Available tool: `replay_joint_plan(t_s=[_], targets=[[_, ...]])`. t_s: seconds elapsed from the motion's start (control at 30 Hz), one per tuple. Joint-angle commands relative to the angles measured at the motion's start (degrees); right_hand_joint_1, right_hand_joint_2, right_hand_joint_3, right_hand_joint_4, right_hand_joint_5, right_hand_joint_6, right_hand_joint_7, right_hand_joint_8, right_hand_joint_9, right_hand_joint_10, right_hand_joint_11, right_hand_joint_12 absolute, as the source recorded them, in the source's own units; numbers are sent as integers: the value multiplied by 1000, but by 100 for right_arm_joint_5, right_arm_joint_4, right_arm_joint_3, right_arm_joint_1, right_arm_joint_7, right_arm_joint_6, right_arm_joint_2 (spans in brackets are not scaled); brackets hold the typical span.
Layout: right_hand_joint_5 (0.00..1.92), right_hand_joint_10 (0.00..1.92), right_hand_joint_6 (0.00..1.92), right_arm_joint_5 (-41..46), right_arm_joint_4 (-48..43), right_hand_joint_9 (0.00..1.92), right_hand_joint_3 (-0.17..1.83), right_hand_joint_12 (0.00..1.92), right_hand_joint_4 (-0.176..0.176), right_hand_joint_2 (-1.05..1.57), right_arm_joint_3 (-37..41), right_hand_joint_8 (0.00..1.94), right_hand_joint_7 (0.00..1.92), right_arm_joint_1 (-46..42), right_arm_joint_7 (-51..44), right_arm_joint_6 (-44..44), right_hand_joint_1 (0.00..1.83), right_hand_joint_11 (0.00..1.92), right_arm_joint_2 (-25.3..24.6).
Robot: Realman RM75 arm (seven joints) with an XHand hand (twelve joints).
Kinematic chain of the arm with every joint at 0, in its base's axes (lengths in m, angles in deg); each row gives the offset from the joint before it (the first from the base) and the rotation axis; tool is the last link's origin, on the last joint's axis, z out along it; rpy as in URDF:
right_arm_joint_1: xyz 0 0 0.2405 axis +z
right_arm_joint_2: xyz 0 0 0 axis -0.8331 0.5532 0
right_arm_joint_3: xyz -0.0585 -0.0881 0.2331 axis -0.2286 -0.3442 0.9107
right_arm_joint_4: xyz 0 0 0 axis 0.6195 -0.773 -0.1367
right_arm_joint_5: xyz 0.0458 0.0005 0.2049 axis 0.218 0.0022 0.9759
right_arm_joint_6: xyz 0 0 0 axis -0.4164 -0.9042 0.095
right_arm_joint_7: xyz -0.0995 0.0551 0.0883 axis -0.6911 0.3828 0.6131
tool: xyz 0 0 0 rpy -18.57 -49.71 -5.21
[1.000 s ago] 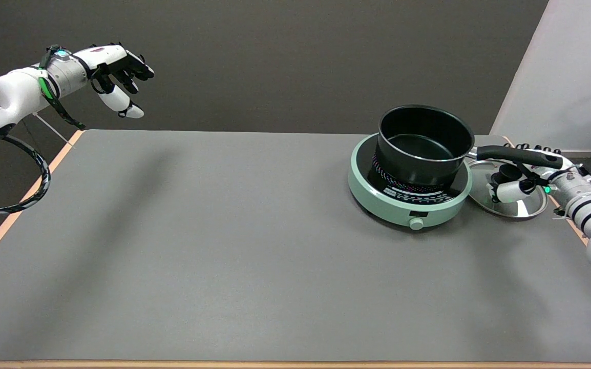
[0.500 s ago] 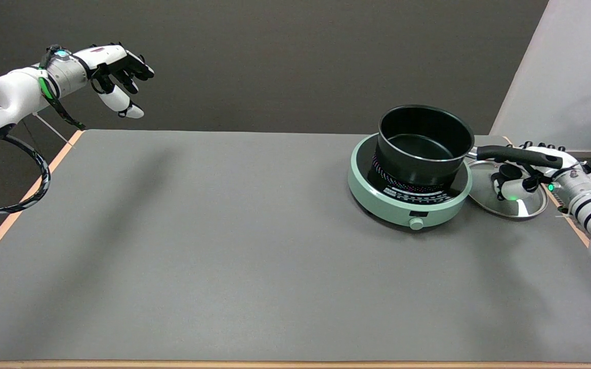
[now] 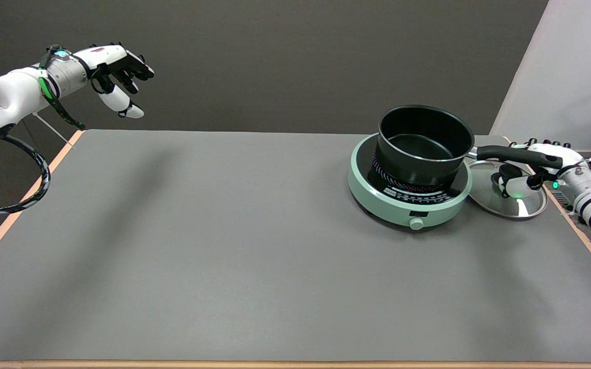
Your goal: Pick up the pot lid.
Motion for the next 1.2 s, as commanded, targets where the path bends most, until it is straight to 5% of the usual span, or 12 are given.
replay_joint_plan(t_s=[0.03,1.2], targets=[[550,330,369,-29,-67,538,1020,679,124,697,-54,174,570,45,0,332,811,323,88],[617,397,356,-29,-118,656,910,729,145,725,-126,237,703,94,0,563,864,387,231]])
